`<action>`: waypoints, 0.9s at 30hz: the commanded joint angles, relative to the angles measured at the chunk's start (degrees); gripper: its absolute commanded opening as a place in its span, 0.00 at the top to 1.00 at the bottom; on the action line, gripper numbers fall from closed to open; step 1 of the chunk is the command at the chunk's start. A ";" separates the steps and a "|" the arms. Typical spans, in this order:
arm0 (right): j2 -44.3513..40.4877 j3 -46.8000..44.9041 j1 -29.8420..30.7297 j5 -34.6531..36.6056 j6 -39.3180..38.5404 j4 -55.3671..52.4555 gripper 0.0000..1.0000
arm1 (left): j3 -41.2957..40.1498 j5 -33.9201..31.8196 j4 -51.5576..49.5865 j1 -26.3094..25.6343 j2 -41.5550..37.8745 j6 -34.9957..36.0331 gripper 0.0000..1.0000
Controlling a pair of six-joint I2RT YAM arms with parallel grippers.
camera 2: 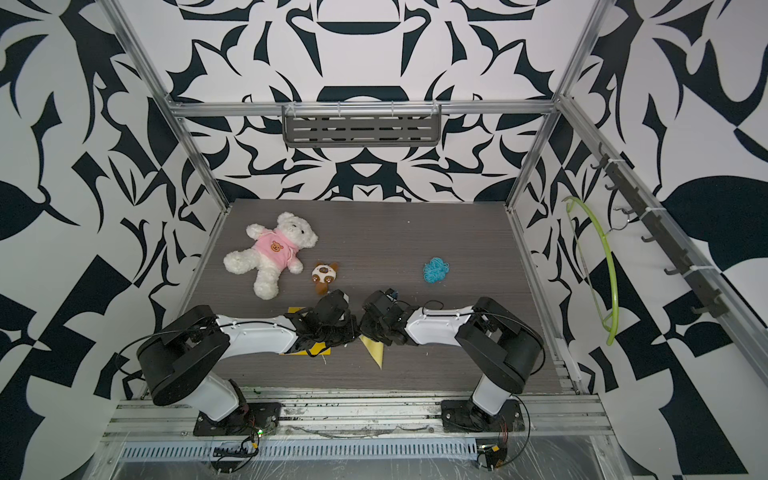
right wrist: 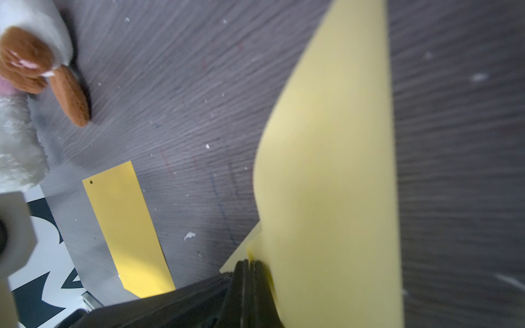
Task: Fold the square paper diagonally
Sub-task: Fold the paper at the center of the board.
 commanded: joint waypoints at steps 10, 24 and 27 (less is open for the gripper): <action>0.97 -0.47 0.53 0.76 -1.26 0.25 1.00 | -1.14 0.19 -6.31 -0.86 1.35 -0.06 1.00; 2.20 -3.26 2.11 0.06 -1.02 0.78 1.00 | -0.81 0.35 -7.14 -0.86 -1.63 0.78 1.00; 2.04 -3.63 2.23 0.30 -1.04 0.64 0.96 | -0.83 0.16 -7.27 -0.86 -1.93 0.78 1.00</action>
